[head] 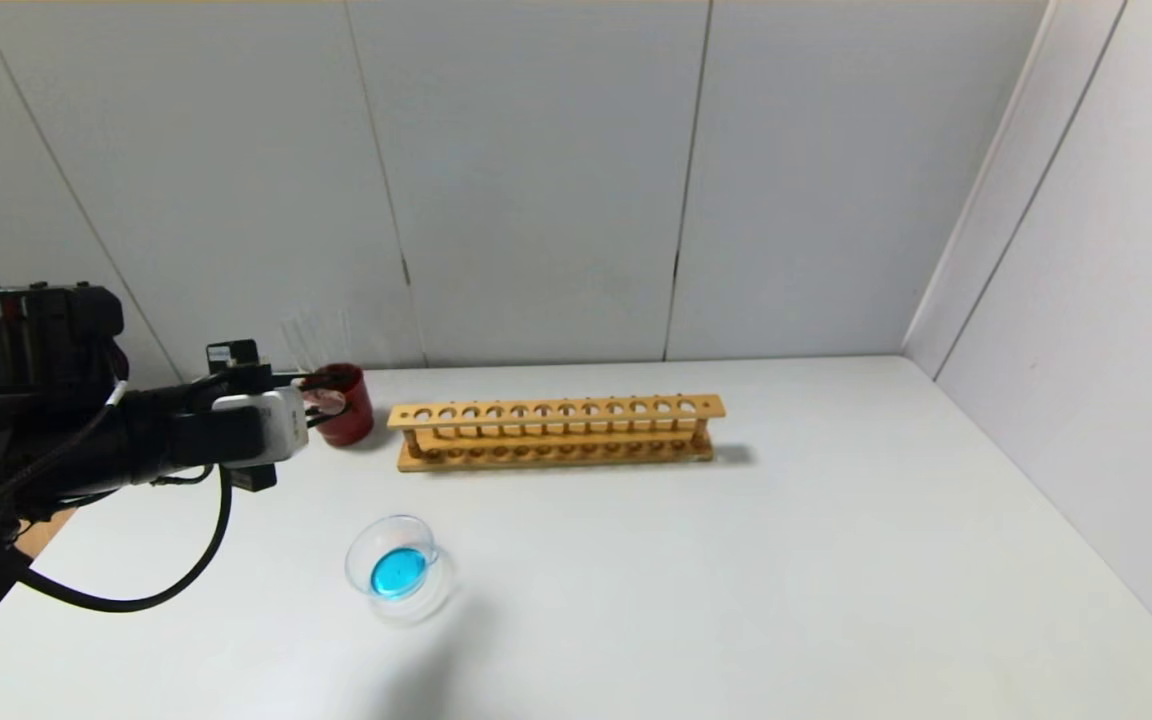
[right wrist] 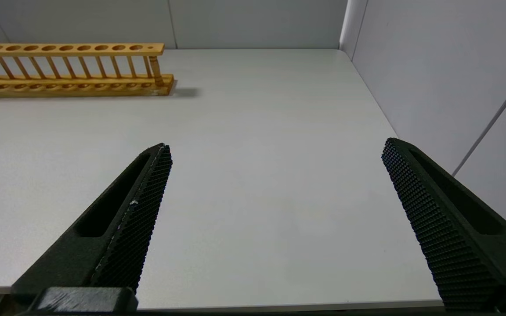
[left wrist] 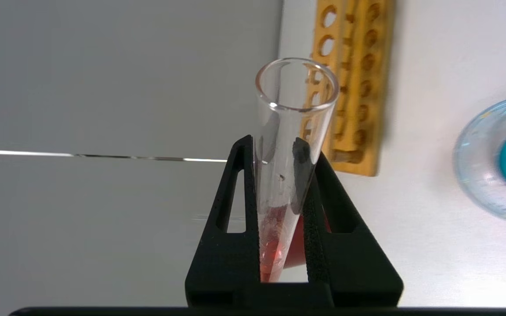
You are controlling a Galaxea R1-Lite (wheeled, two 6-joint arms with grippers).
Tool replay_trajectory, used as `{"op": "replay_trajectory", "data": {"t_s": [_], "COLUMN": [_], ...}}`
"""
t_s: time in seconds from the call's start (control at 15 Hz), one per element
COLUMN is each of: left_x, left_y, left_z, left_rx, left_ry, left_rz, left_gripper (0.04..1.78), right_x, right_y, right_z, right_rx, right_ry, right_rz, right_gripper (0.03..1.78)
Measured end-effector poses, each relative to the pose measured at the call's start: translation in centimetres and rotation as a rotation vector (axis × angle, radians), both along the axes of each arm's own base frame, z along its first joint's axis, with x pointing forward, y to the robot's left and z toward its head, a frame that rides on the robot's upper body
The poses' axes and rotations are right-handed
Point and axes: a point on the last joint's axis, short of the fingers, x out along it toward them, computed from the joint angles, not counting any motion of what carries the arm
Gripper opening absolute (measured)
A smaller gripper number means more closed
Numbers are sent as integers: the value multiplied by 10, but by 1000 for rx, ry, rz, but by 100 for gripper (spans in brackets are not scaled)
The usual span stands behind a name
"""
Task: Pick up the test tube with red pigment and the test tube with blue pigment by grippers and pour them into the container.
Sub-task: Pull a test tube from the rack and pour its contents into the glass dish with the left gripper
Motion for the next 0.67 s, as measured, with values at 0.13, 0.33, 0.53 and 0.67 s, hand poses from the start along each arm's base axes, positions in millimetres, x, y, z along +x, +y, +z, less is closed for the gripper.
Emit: {"op": "replay_trajectory", "data": {"t_s": [0.13, 0.33, 0.53, 0.67], "left_x": [4, 10, 12, 13], "left_y": [1, 2, 3, 2], "left_z": [-1, -7, -12, -15], "left_rx": [7, -10, -6, 1], "left_ry": [-66, -97, -87, -81], "left_rz": [-43, -69, -70, -69], "left_gripper": [32, 32, 32, 32], "right_x": [0, 0, 0, 0], "right_y": [0, 0, 0, 0], "right_z": [0, 0, 0, 0], "right_rx": [0, 0, 0, 0], "right_ry": [0, 0, 0, 0], "right_rz": [0, 0, 0, 0], "right_gripper": [175, 175, 175, 175]}}
